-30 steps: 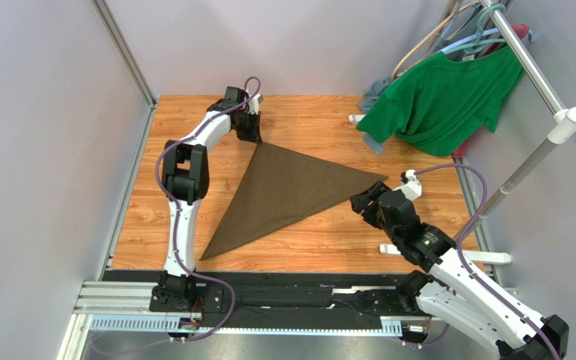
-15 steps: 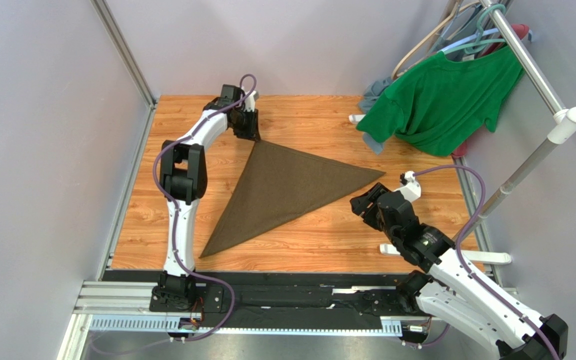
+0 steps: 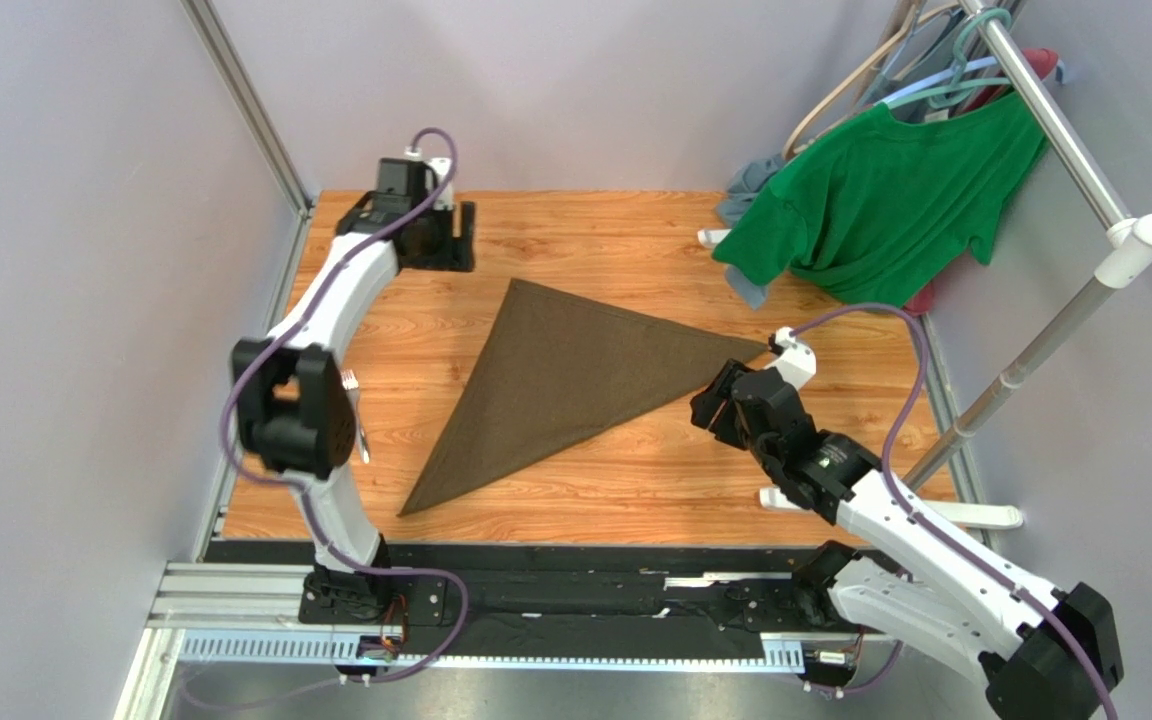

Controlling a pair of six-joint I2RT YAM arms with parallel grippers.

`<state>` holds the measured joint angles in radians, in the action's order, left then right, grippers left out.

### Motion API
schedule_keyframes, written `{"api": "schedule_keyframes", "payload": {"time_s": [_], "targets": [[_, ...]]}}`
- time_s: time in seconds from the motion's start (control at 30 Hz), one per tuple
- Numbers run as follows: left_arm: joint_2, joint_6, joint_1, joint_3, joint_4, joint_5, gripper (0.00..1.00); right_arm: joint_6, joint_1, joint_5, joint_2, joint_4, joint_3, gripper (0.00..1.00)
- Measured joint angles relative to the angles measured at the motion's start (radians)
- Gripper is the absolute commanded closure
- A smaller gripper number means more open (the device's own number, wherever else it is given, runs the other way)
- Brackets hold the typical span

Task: Fold the napkin, place the utensils inside, and roll it up
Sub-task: Grab a utensil with the left arm

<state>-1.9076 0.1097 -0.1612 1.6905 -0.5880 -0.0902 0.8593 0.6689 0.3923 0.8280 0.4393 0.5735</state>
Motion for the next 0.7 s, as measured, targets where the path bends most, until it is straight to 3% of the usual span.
{"api": "schedule_keyframes", "payload": {"time_s": [0.17, 0.3, 0.47, 0.7], "targets": [[0.370, 0.024, 0.136, -0.310, 0.004, 0.095, 0.25, -0.115, -0.009, -0.021, 0.090, -0.070, 0.041, 0.41], [0.546, 0.074, 0.289, -0.525, -0.024, 0.147, 0.27, -0.169, -0.068, -0.116, 0.124, -0.135, 0.060, 0.41], [0.560, 0.121, 0.359, -0.659, -0.051, 0.143, 0.36, -0.204, -0.171, -0.230, 0.124, -0.177, 0.061, 0.41], [0.389, 0.132, 0.433, -0.684, -0.030, 0.070, 0.41, -0.224, -0.292, -0.346, 0.064, -0.187, 0.061, 0.40]]}}
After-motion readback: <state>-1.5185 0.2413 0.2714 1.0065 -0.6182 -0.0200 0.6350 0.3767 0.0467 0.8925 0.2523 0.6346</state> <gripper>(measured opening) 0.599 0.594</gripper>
